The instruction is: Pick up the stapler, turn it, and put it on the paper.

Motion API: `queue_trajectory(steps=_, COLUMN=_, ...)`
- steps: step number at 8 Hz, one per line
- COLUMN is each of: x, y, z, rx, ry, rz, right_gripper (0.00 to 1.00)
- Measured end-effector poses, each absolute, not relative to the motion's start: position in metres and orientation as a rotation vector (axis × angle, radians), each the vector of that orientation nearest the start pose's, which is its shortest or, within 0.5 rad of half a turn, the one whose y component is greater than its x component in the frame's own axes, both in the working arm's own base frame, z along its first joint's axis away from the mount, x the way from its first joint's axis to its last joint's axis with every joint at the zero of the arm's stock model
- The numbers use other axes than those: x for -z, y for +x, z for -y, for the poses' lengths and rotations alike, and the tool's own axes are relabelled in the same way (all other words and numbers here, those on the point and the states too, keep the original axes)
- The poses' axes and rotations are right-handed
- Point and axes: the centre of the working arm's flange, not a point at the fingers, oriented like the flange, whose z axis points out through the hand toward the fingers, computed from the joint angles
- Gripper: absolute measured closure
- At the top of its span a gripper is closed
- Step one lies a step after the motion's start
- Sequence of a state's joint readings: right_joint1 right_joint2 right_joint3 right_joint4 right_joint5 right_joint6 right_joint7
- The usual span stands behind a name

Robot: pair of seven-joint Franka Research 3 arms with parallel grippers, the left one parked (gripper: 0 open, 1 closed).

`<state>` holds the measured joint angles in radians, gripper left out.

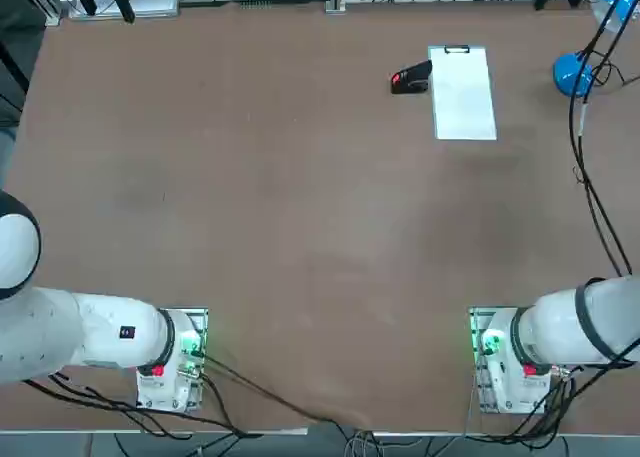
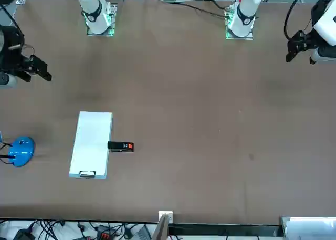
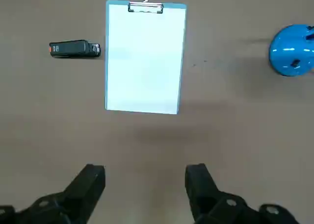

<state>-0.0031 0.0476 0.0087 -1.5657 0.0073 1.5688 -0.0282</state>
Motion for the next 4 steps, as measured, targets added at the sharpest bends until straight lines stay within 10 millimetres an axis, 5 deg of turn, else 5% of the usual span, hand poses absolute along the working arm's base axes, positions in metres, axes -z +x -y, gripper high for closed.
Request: queue_trajectory(steps=4, x=-0.6035, y=0.5688, z=-0.0069, rx=-0.058, ry=-3.132, rz=0.013, right_gripper=0.0)
